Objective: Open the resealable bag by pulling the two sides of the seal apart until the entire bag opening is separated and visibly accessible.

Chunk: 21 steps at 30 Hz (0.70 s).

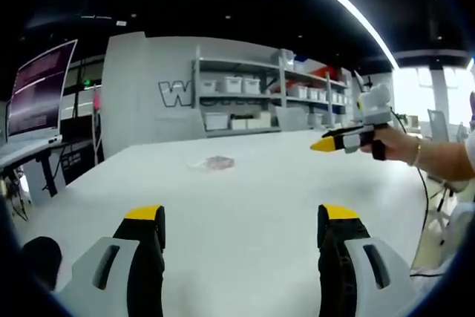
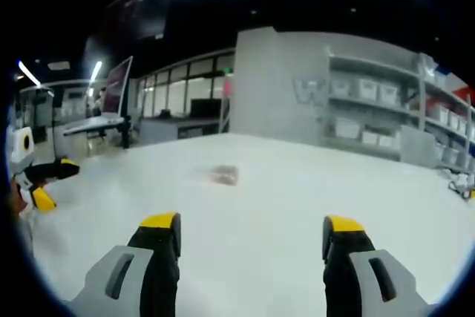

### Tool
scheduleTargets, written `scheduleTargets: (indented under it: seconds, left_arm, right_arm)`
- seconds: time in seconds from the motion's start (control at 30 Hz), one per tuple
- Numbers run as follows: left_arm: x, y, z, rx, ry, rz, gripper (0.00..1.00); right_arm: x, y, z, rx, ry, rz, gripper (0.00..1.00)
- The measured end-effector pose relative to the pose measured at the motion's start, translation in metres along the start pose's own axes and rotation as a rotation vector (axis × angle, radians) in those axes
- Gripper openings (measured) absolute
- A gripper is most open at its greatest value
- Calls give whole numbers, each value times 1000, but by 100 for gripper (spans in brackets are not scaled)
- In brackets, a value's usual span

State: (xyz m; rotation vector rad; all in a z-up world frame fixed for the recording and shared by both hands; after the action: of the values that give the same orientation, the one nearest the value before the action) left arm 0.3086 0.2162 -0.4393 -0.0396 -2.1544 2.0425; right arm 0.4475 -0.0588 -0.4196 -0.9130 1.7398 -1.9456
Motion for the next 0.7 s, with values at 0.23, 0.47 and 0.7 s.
scheduleTargets:
  seconds: [0.23, 0.47, 0.7]
  left_arm:
    - [-1, 0, -2, -1, -4, -7, 83]
    - [-1, -1, -3, -2, -3, -11, 83]
    - [-2, 0, -3, 6, 2, -14, 83]
  right_arm:
    - [-3, -1, 2, -6, -1, -2, 78]
    - [-6, -2, 3, -10, 0, -7, 78]
    - [-9, -4, 4, -6, -1, -10, 77]
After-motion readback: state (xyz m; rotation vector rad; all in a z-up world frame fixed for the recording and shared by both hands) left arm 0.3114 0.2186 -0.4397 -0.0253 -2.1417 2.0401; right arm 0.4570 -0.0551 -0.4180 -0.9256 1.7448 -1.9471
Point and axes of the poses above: the point that each gripper's makers call its tool centre point, and the gripper's own axes: x roughly backward along the fingers, z roughly to its right, y roughly out of its underside, the point moved 3 cm from there along x, roughly backward along the fingers, and after that the axes turned 13 degrees about -y, right-handed, at the moved point
